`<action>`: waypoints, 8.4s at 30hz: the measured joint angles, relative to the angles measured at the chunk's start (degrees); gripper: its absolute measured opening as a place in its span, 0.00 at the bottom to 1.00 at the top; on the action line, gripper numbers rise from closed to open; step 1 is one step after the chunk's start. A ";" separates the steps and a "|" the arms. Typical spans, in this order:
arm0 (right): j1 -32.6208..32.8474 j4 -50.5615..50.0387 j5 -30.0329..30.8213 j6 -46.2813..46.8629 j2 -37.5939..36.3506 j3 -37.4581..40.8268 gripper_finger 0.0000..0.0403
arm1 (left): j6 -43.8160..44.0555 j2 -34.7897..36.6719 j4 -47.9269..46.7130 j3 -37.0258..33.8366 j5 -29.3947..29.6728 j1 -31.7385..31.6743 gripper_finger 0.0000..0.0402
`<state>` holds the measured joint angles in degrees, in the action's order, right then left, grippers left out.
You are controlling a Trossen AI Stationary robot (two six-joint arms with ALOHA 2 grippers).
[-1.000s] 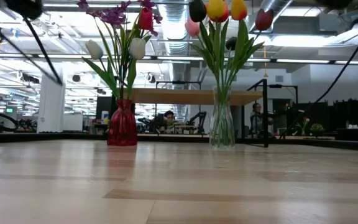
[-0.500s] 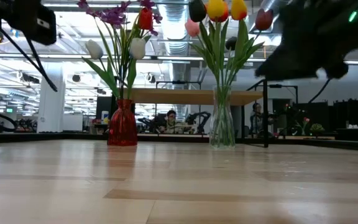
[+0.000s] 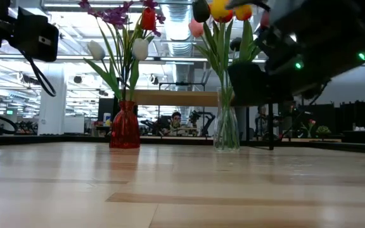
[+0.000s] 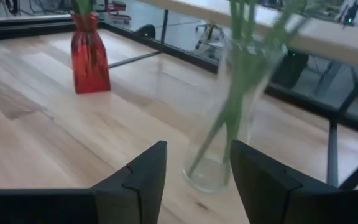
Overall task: Pick and place flowers into a vace then onto a shelf
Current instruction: Put the transparent flower vase on the shelf
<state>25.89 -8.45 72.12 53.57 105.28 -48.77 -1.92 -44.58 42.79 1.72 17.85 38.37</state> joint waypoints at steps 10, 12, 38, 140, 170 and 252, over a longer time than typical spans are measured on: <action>-3.62 -0.34 -0.11 -1.75 -0.51 -1.93 0.63 | 0.61 0.00 -0.09 0.00 0.00 0.03 0.46; -4.72 -1.54 -0.19 1.79 -0.51 -1.92 0.65 | 0.87 0.00 -0.09 0.00 0.00 0.04 0.46; -10.03 -3.28 -0.01 3.86 -0.51 -1.84 0.66 | 1.10 0.00 -0.88 0.00 -0.52 0.04 0.46; -16.76 77.18 -19.06 -46.50 -2.86 26.40 0.66 | 7.23 0.00 0.43 0.04 9.59 0.07 0.46; -22.01 76.18 -24.17 -51.04 -2.87 23.86 0.65 | 8.62 0.00 -0.18 0.04 9.33 0.07 0.46; -22.74 37.74 -30.39 -55.19 -48.07 20.21 0.50 | 9.84 -0.02 0.50 0.04 9.33 0.06 0.46</action>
<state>3.15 29.29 41.72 -1.62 57.21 -28.56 7.92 -44.60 43.29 1.76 27.18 38.43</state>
